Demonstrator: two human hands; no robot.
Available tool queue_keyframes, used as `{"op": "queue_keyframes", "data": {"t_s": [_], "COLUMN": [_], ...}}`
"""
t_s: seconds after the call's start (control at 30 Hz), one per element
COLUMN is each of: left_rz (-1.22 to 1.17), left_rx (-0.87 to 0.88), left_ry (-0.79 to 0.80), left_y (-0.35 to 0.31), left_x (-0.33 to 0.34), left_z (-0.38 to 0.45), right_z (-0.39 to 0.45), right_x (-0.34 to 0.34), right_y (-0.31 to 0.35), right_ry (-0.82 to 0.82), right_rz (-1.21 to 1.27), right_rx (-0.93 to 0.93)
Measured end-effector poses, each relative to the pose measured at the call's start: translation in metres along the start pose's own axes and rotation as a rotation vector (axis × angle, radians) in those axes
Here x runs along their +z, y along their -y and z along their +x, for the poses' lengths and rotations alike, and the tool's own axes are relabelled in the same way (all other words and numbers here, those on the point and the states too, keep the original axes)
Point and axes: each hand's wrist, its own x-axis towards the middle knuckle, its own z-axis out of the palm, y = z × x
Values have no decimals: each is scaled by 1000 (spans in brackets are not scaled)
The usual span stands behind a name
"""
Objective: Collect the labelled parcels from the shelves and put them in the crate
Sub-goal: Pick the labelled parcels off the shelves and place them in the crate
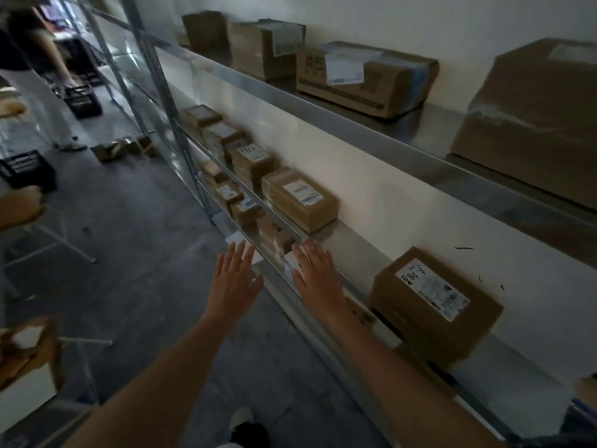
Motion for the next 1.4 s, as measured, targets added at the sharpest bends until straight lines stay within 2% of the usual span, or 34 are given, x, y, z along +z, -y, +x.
{"op": "queue_keyframes", "data": {"t_s": [0.3,0.5,0.67,0.93,1.1,1.4], "left_rz": [84,78,16,-12,0,18], "left_rx": [4,-63,-192,-207,-213,-262], "left_ry": [-13,-11,0,18,87,153], "left_y": [106,207,289,344,377,456], "left_x": [-11,-28,-30,-22,-3,2], "left_z": [69,123,149,232,299,401], "right_z": [107,197,239,348,426,560], "right_x": [66,127,181,229,254,301], "right_y": [52,114,135,157,157,154], "right_ry": [84,164,291,319,336,448], "right_rz": [13,11,-15,39,32,-2], "right_rx": [-13,72,124,107,98,116]}}
